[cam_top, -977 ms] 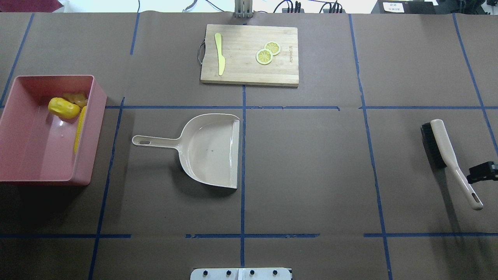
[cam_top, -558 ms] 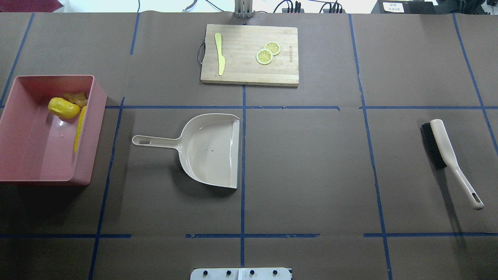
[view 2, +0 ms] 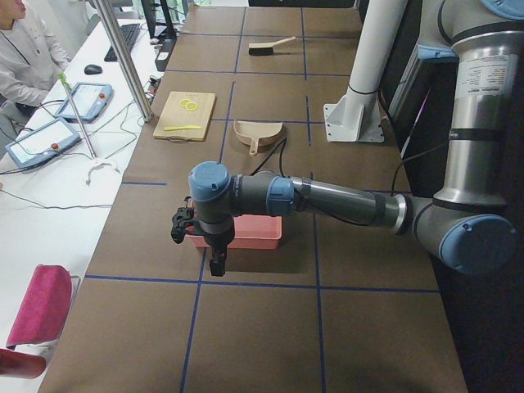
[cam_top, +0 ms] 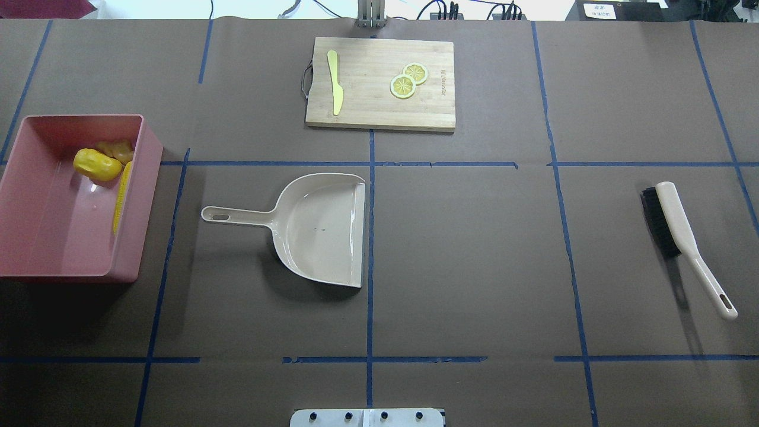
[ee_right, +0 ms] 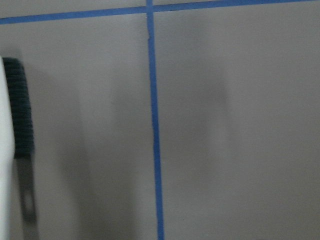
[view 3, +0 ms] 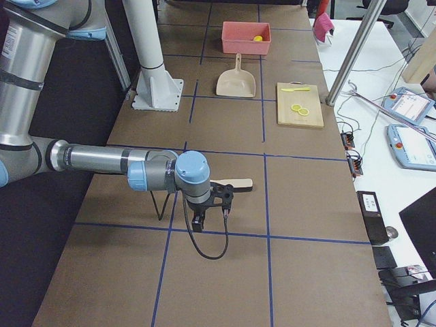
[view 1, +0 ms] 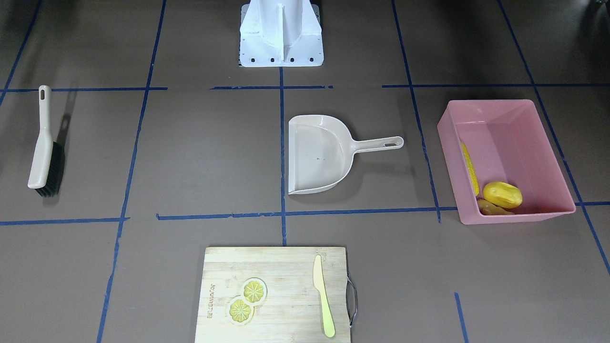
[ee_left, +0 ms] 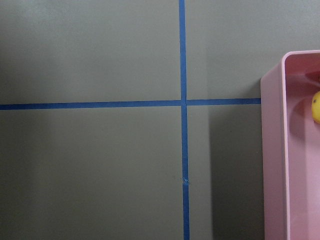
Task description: Sweep and dump trash into bin
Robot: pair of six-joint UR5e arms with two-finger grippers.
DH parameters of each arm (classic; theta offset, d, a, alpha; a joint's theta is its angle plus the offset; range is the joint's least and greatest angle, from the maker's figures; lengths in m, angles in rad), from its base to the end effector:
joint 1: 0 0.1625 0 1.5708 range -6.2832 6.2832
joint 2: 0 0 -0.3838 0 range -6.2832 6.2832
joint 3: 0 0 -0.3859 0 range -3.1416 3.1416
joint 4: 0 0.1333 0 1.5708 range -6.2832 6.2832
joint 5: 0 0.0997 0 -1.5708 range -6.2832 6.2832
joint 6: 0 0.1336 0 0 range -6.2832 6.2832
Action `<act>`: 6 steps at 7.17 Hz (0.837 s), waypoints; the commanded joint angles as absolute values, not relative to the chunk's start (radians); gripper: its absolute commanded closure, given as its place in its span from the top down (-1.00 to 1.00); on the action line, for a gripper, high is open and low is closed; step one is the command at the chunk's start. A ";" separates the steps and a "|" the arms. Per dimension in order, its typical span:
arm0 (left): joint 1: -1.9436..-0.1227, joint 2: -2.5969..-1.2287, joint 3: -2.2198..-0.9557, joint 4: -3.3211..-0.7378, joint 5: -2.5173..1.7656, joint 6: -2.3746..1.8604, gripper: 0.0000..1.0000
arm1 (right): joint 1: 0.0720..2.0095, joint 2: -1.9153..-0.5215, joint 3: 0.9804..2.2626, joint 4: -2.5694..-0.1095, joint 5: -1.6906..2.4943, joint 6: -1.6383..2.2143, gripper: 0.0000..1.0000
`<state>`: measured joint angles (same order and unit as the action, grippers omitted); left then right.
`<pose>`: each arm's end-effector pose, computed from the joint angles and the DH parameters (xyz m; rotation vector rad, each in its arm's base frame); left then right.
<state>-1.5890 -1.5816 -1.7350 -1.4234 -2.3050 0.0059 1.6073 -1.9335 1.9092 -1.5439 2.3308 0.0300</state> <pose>-0.0526 -0.4857 0.5755 0.0352 0.7338 -0.0016 0.0540 -0.3478 0.6273 0.0049 -0.7601 0.0623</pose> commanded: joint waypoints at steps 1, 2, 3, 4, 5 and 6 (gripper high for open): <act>-1.588 -1.569 -1.724 -1.439 -2.301 0.017 1.00 | 1.680 -1.887 1.870 -1.695 2.243 -0.178 0.99; -1.588 -1.568 -1.733 -1.440 -2.292 0.015 1.00 | 1.690 -1.885 1.838 -1.689 2.252 -0.189 0.99; -1.588 -1.556 -1.724 -1.442 -2.293 0.009 1.00 | 1.690 -1.885 1.842 -1.689 2.255 -0.187 0.99; -1.588 -1.552 -1.738 -1.440 -2.292 0.011 1.00 | 1.690 -1.876 1.847 -1.689 2.256 -0.180 0.99; -1.588 -1.551 -1.736 -1.437 -2.290 0.011 1.00 | 1.690 -1.867 1.847 -1.689 2.256 -0.173 0.99; -1.586 -1.551 -1.724 -1.431 -2.287 0.012 1.00 | 1.690 -1.859 1.847 -1.689 2.261 -0.170 0.99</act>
